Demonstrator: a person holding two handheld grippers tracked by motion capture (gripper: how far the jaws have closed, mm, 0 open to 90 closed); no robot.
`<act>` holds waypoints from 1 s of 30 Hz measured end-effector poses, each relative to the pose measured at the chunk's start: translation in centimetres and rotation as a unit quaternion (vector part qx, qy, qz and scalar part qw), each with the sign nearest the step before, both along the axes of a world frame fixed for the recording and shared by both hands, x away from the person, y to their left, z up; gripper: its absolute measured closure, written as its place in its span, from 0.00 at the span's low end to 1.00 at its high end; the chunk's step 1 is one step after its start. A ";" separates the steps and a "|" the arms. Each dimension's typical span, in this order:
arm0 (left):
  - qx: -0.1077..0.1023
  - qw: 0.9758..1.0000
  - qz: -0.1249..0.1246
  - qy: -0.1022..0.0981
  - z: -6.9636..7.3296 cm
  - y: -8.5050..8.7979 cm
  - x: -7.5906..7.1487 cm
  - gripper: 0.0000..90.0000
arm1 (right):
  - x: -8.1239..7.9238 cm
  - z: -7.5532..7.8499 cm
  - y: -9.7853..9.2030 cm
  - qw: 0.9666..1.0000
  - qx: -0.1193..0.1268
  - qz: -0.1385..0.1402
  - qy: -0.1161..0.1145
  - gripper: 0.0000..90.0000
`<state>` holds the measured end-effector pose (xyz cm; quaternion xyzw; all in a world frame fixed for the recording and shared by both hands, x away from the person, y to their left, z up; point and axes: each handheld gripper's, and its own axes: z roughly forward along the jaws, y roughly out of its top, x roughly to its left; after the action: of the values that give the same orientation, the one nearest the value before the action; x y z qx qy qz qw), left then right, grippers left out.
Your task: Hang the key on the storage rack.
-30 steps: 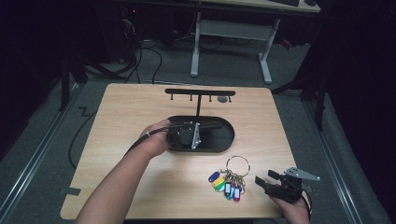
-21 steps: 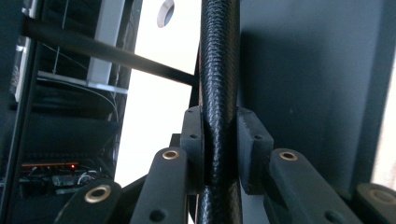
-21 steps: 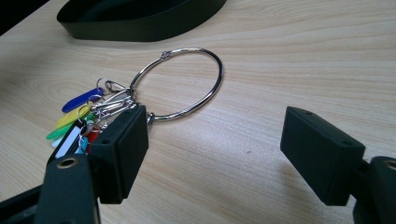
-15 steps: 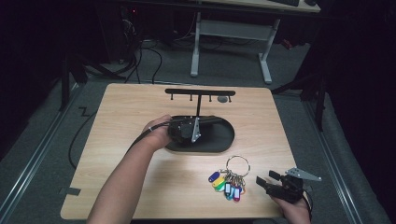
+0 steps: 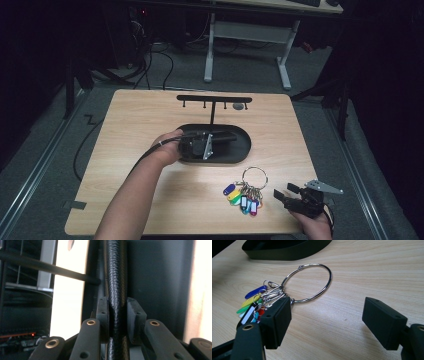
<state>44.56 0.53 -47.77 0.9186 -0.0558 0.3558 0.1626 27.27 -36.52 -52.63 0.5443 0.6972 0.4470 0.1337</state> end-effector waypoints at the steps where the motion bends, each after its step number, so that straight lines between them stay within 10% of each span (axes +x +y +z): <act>1: 0.002 1.000 -0.001 -0.002 -0.1 0.0 -0.1 0.83 | 0.0 0.0 0.0 1.000 0.001 -0.001 0.002 0.27; 14: 0.030 0.997 0.053 0.055 -0.6 0.0 0.0 0.67 | -0.1 0.2 0.1 1.000 0.001 0.001 -0.008 0.27; 30: -0.071 0.990 0.089 0.082 1.9 2.6 -2.2 0.66 | 0.0 0.3 0.3 1.000 -0.005 0.004 -0.006 0.27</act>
<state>42.33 3.13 -45.91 0.9320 0.0650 0.2955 0.1994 27.23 -36.21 -52.36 0.5382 0.7008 0.4471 0.1392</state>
